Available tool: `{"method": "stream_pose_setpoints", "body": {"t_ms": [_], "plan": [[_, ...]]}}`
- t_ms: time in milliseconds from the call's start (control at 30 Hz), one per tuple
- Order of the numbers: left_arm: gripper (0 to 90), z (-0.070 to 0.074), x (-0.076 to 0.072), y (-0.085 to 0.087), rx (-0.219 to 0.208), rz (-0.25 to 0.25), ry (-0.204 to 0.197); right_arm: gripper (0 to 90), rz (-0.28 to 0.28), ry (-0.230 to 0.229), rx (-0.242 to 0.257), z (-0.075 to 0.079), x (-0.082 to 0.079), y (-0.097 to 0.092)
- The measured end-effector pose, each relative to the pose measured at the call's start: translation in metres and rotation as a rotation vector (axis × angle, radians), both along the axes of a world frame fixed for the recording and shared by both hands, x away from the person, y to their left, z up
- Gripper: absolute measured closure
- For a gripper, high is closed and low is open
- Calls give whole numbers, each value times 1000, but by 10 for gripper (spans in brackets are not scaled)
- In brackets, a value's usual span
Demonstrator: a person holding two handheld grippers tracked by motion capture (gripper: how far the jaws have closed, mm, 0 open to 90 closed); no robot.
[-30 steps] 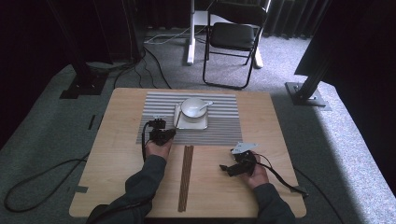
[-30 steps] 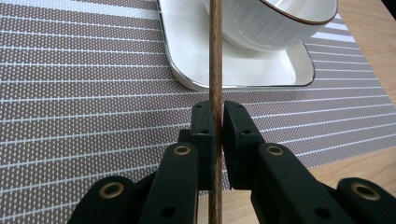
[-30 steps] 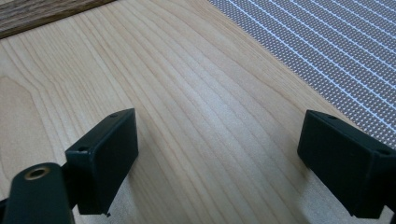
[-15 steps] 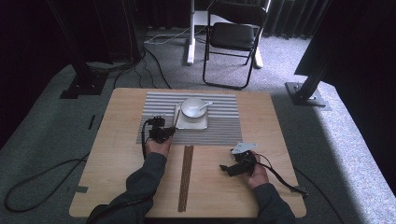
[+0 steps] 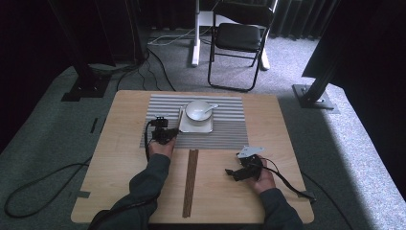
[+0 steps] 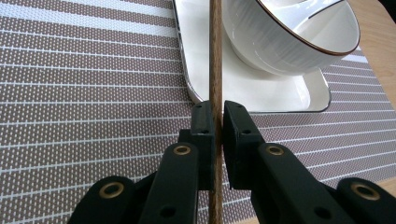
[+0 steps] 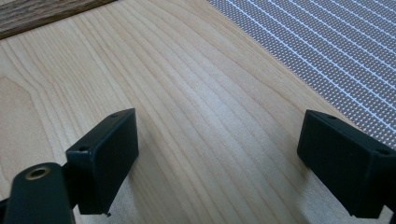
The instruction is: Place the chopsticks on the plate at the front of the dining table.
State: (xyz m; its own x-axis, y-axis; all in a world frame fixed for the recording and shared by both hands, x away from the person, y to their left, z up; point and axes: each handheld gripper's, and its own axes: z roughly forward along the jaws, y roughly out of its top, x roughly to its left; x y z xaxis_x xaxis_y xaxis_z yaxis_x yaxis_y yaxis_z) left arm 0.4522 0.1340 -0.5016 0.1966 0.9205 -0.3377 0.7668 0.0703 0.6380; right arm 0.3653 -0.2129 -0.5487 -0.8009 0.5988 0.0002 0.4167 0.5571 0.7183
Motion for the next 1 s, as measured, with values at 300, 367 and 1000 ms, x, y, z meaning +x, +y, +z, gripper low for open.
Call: {"method": "stream_pose_setpoints", "body": {"t_ms": [300,367,1000], "plan": [[837,0,6,-3,-12,7,5,120,-1,-1,0,0,0,0],[837,-1,7,-3,-15,9,6,120,-1,-2,1,0,0,0],[836,-5,20,-4,-44,19,20,120,-3,0,1,0,0,0]]}}
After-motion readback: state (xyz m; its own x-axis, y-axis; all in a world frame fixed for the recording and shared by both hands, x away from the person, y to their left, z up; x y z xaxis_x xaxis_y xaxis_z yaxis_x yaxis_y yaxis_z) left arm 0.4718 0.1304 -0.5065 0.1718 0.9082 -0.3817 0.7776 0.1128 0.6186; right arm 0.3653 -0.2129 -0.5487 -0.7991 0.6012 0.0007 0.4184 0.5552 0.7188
